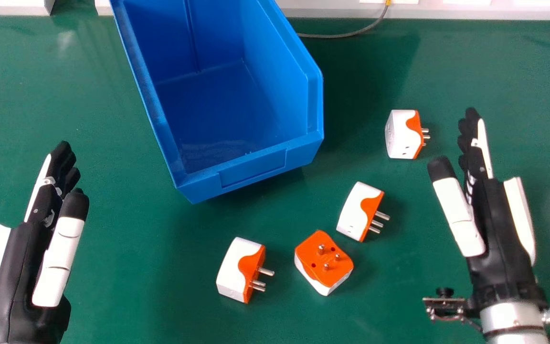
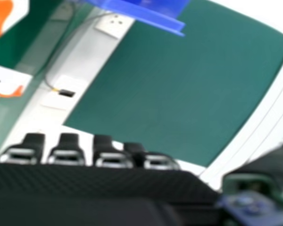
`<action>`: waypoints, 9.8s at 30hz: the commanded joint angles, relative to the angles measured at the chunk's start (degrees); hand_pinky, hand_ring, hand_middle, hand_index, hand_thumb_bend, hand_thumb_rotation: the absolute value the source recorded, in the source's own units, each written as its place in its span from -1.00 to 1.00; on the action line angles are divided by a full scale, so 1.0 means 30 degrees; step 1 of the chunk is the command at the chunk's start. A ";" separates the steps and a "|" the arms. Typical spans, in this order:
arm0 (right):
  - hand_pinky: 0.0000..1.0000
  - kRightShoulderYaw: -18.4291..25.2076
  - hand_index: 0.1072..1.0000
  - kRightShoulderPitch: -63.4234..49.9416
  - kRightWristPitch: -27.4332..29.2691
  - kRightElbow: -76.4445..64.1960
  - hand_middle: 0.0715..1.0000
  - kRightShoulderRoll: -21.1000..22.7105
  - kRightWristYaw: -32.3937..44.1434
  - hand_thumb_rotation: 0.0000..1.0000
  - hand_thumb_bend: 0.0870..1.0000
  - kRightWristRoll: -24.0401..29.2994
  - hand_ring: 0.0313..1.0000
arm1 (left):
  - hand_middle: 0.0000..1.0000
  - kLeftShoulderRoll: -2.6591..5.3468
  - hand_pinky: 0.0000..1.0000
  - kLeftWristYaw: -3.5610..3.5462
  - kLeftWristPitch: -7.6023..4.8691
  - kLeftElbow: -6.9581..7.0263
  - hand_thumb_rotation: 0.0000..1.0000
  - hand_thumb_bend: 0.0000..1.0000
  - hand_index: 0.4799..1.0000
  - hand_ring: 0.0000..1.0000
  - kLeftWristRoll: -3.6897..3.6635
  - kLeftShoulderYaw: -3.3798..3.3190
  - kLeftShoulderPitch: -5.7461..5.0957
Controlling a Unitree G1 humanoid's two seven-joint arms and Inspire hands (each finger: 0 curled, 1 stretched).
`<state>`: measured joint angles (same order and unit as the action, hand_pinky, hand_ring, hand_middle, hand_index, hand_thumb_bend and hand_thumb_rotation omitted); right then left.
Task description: Pick all objects and put in blue box
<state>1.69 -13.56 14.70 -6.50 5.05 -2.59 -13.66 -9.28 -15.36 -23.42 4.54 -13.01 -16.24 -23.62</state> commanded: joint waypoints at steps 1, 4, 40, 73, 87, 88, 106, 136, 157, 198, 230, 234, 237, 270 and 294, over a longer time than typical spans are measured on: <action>1.00 0.0255 1.00 0.0700 -0.0248 -0.0606 1.00 0.0488 -0.0108 0.90 0.01 -0.0268 1.00 | 0.99 0.0018 0.98 0.0121 0.0052 0.0629 0.76 0.57 0.91 0.98 -0.0088 -0.0073 -0.0184; 1.00 0.0363 1.00 0.1551 -0.1000 -0.0470 1.00 0.1020 -0.0167 0.85 0.05 -0.0933 1.00 | 0.99 -0.0045 0.99 0.0101 0.0224 0.0808 0.76 0.56 0.94 0.99 -0.0249 -0.0096 -0.0210; 0.81 -0.0714 1.00 0.9976 -0.2712 0.7633 1.00 0.5329 0.1033 0.28 0.20 -0.2215 0.96 | 0.97 -0.0238 0.97 -0.0164 0.0628 0.1320 0.72 0.55 0.92 0.97 -0.0531 -0.0484 -0.0262; 0.74 -0.7255 1.00 1.8499 -0.3555 1.6800 1.00 0.9162 0.4871 0.07 0.24 -0.8060 0.96 | 0.97 -0.0338 0.97 -0.0424 0.1044 0.1728 0.71 0.52 0.92 0.97 -0.0868 -0.0973 -0.0564; 0.84 -0.9080 1.00 2.1038 -0.2408 1.9327 1.00 0.9712 0.4423 0.11 0.35 -0.9961 1.00 | 0.97 -0.0264 0.99 -0.0234 0.1242 0.2046 0.74 0.50 0.93 0.97 -0.0671 -0.0839 -0.0713; 0.84 -0.9135 1.00 2.1141 -0.2318 1.9452 1.00 0.9714 0.4298 0.09 0.36 -1.0015 1.00 | 0.98 -0.0257 0.99 -0.0239 0.1296 0.2061 0.74 0.50 0.94 0.97 -0.0708 -0.0816 -0.0695; 0.83 -1.0368 1.00 2.3758 -0.2020 2.2750 1.00 0.8562 0.3626 0.04 0.38 -1.0515 0.98 | 1.00 -0.0412 1.00 -0.0424 0.1456 0.2000 0.75 0.53 0.97 0.99 -0.0691 -0.0769 -0.0384; 0.72 -1.2935 0.90 2.4559 -0.3349 2.5223 0.94 0.6736 0.2922 -0.07 0.40 -1.2075 0.90 | 0.94 -0.0374 0.96 -0.0845 0.0787 0.2301 0.74 0.48 0.86 0.94 -0.1412 -0.1711 -0.1200; 0.70 -1.3204 0.88 2.4414 -0.3454 2.5433 0.93 0.6657 0.2771 -0.08 0.38 -1.2051 0.88 | 0.93 -0.0379 0.92 -0.0750 0.1315 0.3240 0.70 0.51 0.85 0.92 -0.1751 -0.2115 -0.1731; 0.57 -1.3307 0.82 2.4180 -0.3744 2.6138 0.85 0.6052 0.2499 -0.20 0.26 -1.1889 0.80 | 1.00 -0.1054 1.00 -0.2035 0.1917 0.4367 0.82 0.66 1.00 1.00 -0.2650 -0.3170 -0.3266; -0.19 -1.1942 0.10 2.3774 -0.4032 2.6190 0.06 0.5940 0.1197 -0.91 -0.03 -1.0314 0.00 | 1.00 -0.1093 1.00 -0.2476 0.1946 0.4243 0.79 0.67 1.00 1.00 -0.2854 -0.3478 -0.3026; -0.26 -1.1746 0.04 2.3847 -0.4261 2.6085 -0.05 0.5936 0.1449 -0.94 -0.05 -1.0067 -0.07 | 1.00 -0.1108 1.00 -0.2358 0.2061 0.4378 0.79 0.67 1.00 0.99 -0.2684 -0.3440 -0.3036; -0.25 -1.1762 0.01 2.3910 -0.4428 2.6105 -0.06 0.5933 0.1720 -0.95 -0.05 -1.0021 -0.06 | 1.00 -0.0993 1.00 -0.2195 0.2241 0.4554 0.80 0.66 1.00 1.00 -0.2663 -0.3384 -0.3140; -0.09 -1.0765 -0.13 2.3761 -0.3753 2.5626 0.18 0.6230 0.1810 -0.76 -0.13 -0.8947 0.14 | 0.99 -0.0520 1.00 -0.1674 0.2139 0.4764 0.81 0.67 1.00 1.00 -0.2079 -0.2810 -0.3259; -0.17 -1.0549 -0.14 2.4112 -0.1932 2.3872 0.12 0.8471 0.3030 -0.73 -0.15 -0.9000 0.04 | 0.96 0.0105 0.96 -0.1063 0.1973 0.3876 0.77 0.63 0.95 0.97 -0.1656 -0.2299 -0.1960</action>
<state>-30.95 56.69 8.13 66.99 28.37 6.47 -40.95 -9.26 -18.78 -16.34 16.00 -18.05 -23.22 -29.42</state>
